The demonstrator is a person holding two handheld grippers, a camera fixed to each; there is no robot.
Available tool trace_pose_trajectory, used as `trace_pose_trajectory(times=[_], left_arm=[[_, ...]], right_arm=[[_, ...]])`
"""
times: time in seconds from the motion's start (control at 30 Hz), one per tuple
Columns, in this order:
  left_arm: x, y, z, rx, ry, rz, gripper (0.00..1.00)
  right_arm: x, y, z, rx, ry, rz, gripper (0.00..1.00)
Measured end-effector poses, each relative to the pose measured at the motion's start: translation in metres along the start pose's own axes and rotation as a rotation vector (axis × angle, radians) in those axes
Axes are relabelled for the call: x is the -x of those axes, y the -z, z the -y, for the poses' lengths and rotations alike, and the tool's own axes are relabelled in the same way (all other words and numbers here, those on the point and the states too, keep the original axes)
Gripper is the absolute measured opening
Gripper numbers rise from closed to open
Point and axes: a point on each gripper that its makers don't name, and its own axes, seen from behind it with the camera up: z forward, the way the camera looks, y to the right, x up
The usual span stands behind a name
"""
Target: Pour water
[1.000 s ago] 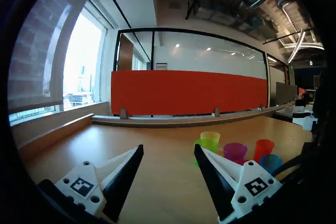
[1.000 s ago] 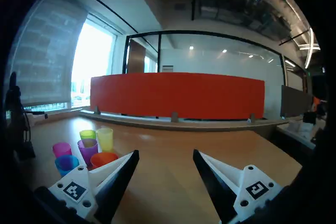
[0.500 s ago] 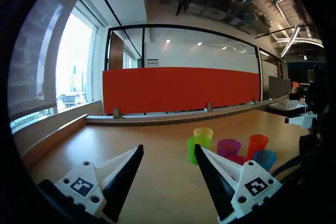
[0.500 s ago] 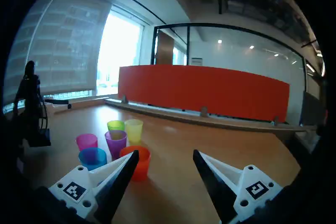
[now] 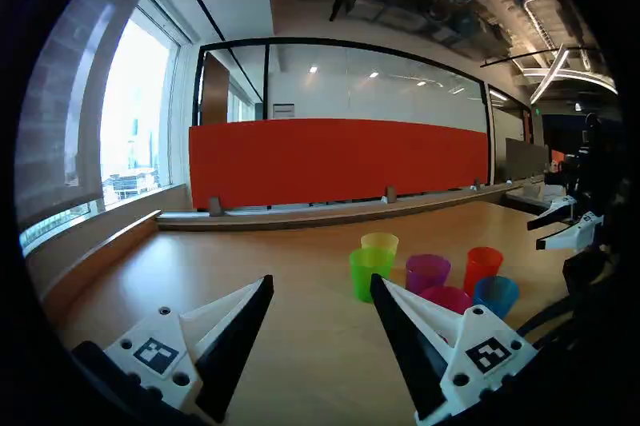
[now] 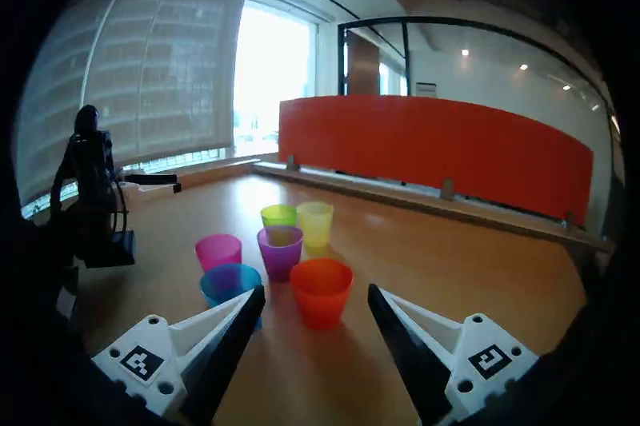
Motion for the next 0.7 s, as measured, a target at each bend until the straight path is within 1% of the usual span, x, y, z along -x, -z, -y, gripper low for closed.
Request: trace_pose_trajectory(times=[0.07,0.27,0.37,0.57,0.7], left_arm=[[0.0,0.001,0.0,-0.001,-0.001,0.002,0.89],[0.003,0.003,-0.001,0.0,0.003,0.008,0.89],[0.004,0.004,-0.002,0.002,0.008,0.011,0.89],[0.007,0.003,-0.002,0.008,0.012,0.018,0.89],[0.009,0.003,-0.001,0.004,0.006,0.024,0.89]], right_arm=[[0.003,-0.002,0.006,-0.026,0.013,0.021,1.0],[0.017,-0.008,0.027,-0.11,0.079,0.088,1.0],[0.023,-0.01,0.035,-0.14,0.097,0.114,1.0],[0.033,-0.013,0.052,-0.223,0.106,0.172,1.0],[0.039,-0.02,0.056,-0.247,0.115,0.205,1.0]])
